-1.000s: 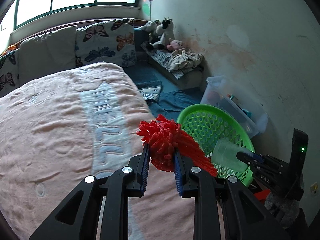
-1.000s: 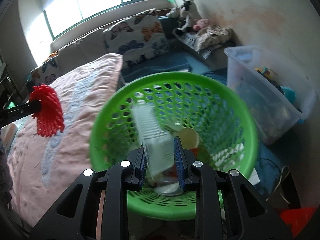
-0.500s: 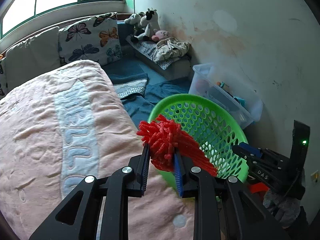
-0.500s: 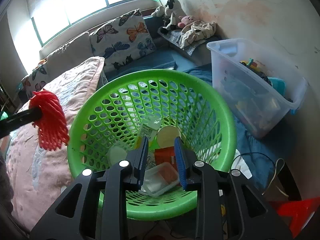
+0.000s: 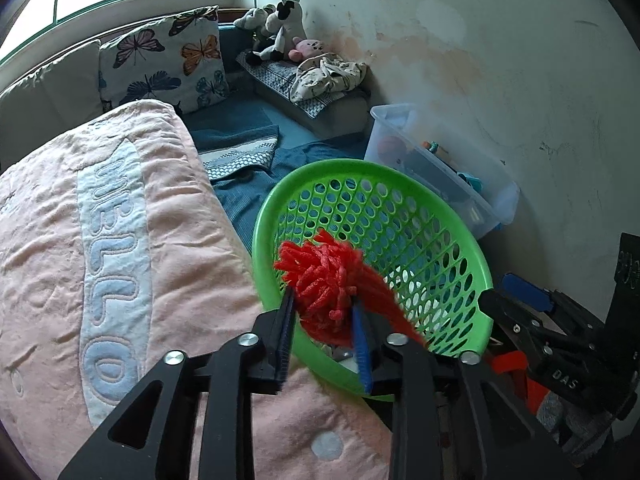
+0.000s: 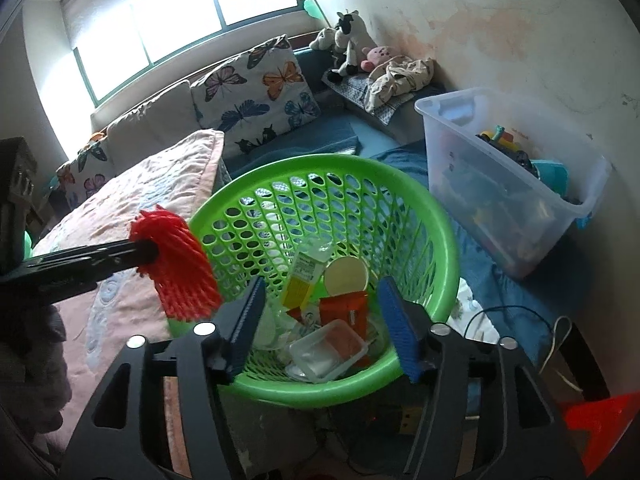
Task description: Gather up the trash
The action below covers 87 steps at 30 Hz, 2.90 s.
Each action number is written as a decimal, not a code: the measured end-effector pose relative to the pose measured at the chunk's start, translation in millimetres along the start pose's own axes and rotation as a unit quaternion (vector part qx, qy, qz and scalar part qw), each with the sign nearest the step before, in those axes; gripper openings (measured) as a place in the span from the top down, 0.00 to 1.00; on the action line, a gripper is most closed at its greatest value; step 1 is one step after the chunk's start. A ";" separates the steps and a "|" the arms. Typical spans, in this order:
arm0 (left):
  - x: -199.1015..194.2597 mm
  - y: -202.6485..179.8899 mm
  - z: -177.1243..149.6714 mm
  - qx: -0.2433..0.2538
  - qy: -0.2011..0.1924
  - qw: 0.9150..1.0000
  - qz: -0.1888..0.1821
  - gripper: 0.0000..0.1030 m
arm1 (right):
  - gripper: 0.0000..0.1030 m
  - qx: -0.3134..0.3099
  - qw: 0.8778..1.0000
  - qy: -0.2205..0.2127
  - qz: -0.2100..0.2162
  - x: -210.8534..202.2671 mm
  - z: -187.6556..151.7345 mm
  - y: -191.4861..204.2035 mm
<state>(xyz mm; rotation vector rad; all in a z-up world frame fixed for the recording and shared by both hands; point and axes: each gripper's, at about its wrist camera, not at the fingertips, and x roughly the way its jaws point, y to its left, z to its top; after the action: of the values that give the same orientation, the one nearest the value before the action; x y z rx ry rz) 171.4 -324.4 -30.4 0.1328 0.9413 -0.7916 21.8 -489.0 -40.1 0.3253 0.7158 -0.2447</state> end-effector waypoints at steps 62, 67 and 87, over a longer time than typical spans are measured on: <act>-153.7 95.7 -119.9 -0.075 -0.116 0.976 0.169 0.07 | 0.07 -0.072 0.995 0.002 0.066 -37.6 -40.4 134.7; -163.4 107.1 -132.9 -0.090 -0.119 0.972 0.179 0.07 | 0.07 -0.083 0.994 0.002 0.075 -37.3 -40.2 147.7; -191.0 141.9 -162.9 -0.143 -0.127 0.957 0.220 0.07 | 0.06 -0.117 0.986 0.012 0.115 -30.8 -44.6 195.0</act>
<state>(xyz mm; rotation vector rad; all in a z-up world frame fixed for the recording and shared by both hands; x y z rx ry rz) 91.3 -47.8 -14.6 -0.0139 0.7341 -0.2471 36.5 -289.4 -10.5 0.1840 0.7152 0.0625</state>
